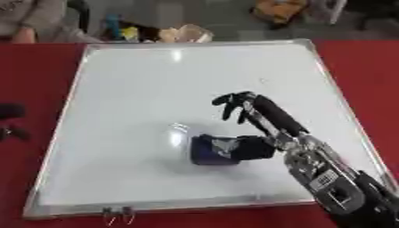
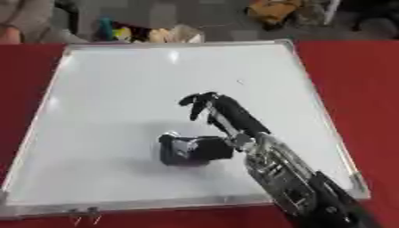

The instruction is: Wipe the whiteboard clean with a brush.

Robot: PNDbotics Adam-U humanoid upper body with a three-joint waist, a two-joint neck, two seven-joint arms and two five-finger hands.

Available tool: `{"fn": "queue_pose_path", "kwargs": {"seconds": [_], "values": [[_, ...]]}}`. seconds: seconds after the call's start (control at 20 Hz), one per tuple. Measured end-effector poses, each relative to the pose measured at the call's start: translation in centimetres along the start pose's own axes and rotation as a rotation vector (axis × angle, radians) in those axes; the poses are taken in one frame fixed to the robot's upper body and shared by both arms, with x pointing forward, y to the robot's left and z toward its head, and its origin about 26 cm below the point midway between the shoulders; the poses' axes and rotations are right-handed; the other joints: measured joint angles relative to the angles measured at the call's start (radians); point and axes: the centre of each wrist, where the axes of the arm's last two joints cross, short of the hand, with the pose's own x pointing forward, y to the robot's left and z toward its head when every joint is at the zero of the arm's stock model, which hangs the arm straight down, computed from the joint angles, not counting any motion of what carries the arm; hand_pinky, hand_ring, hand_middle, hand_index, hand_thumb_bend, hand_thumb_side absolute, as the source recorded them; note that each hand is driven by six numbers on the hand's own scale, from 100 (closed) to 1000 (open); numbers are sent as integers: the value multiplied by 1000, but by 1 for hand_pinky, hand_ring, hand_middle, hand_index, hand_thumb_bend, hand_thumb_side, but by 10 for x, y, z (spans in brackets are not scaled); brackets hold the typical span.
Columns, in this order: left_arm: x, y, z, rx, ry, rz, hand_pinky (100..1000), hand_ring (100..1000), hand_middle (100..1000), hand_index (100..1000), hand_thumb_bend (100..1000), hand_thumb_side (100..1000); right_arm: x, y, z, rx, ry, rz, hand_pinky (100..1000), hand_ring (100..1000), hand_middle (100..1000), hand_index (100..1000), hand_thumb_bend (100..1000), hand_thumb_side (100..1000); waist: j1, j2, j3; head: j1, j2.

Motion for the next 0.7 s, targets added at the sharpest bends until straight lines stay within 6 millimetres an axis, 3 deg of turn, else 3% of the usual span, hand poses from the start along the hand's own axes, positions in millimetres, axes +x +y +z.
{"fn": "queue_pose_path", "kwargs": {"seconds": [0.7], "values": [[0, 0, 0, -1, -1, 0, 412, 681, 544, 603, 252, 949, 2, -2, -1, -3, -3, -2, 526, 711, 530, 827, 529, 660, 0, 0, 6, 3, 0]]}}
